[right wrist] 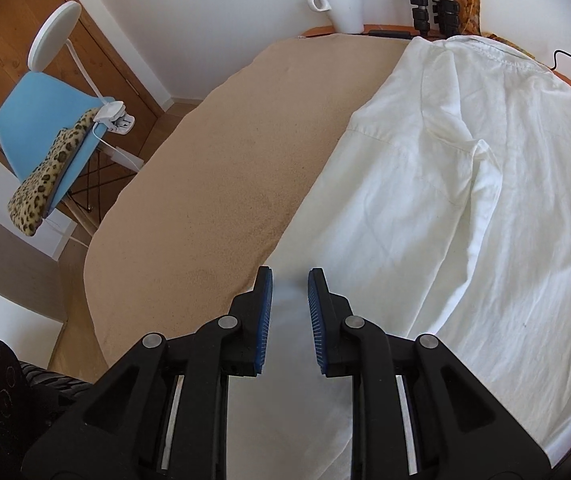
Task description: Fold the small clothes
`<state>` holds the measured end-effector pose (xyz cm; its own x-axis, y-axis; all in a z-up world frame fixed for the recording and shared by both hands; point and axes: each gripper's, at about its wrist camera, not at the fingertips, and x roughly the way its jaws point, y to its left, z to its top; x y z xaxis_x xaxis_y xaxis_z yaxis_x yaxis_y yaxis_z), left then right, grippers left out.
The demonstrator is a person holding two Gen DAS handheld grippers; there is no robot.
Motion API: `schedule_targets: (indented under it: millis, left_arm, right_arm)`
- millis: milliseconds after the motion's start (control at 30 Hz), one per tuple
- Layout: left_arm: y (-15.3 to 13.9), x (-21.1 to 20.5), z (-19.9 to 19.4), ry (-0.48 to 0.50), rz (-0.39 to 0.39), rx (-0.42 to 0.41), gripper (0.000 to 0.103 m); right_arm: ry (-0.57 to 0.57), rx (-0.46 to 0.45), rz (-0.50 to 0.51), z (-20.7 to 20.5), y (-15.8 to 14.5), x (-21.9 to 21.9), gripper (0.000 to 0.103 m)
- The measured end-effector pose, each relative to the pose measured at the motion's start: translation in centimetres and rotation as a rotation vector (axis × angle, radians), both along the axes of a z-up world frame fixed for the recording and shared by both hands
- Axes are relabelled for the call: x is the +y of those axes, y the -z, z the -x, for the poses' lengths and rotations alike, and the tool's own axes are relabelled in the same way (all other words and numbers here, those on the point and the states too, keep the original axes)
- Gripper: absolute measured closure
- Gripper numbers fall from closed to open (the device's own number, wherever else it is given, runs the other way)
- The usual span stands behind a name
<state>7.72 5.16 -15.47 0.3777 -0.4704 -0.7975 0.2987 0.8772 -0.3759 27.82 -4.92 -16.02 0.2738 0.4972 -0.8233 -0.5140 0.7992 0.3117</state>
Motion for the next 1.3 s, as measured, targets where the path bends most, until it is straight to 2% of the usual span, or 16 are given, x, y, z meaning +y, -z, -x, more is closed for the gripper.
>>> schedule_targets:
  millis: [100,200,333,467,500,533,567,633,733,967,1100,1300]
  left_arm:
    - [0.0,0.3,0.3,-0.006,0.014,0.002,0.083]
    - [-0.7,0.9,0.4,-0.035,0.029,-0.011,0.082]
    - [-2.1,1.1,0.8,-0.063,-0.004,-0.094,0.069]
    - [-3.1,1.0,0.8,-0.084,-0.02,-0.14,0.066]
    - [-3.3,0.9,0.5,-0.084,-0.017,-0.149,0.059]
    - [-3.7,0.8,0.5,-0.085,-0.015,-0.161,0.051]
    - [-4.0,0.6,0.6,-0.083,-0.014,-0.173,0.048]
    - [-4.6,0.0,0.4,-0.069,-0.016,-0.185,0.046]
    - [-5.4,-1.1,0.0,-0.052,-0.015,-0.201,0.038]
    - [-7.1,-4.9,-0.8,0.025,-0.008,-0.208,0.037]
    - [-8.1,-7.7,-1.0,0.081,-0.034,-0.247,0.028]
    - [-8.6,-11.5,-1.8,0.153,-0.057,-0.273,0.024]
  right_arm:
    - [-0.039,-0.074,0.062,1.9,0.9,0.8,0.083]
    - [-0.056,-0.039,0.015,2.8,0.3,0.4,0.083]
    - [-0.039,-0.077,-0.023,4.4,-2.0,-1.2,0.083]
    - [0.001,-0.099,-0.071,5.9,-4.3,-3.9,0.083]
    - [0.014,-0.105,-0.076,6.2,-4.8,-4.5,0.082]
    - [0.027,-0.113,-0.078,6.5,-5.3,-5.2,0.077]
    - [0.037,-0.124,-0.081,6.7,-5.7,-5.9,0.068]
    - [0.06,-0.161,-0.074,7.3,-6.7,-7.3,0.06]
    - [0.098,-0.178,-0.082,7.9,-7.9,-9.6,0.06]
    - [0.234,-0.207,-0.095,8.9,-9.9,-17.0,0.06]
    - [0.324,-0.213,-0.102,9.2,-10.4,-21.4,0.06]
    - [0.452,-0.221,-0.128,9.7,-11.0,-27.7,0.06]
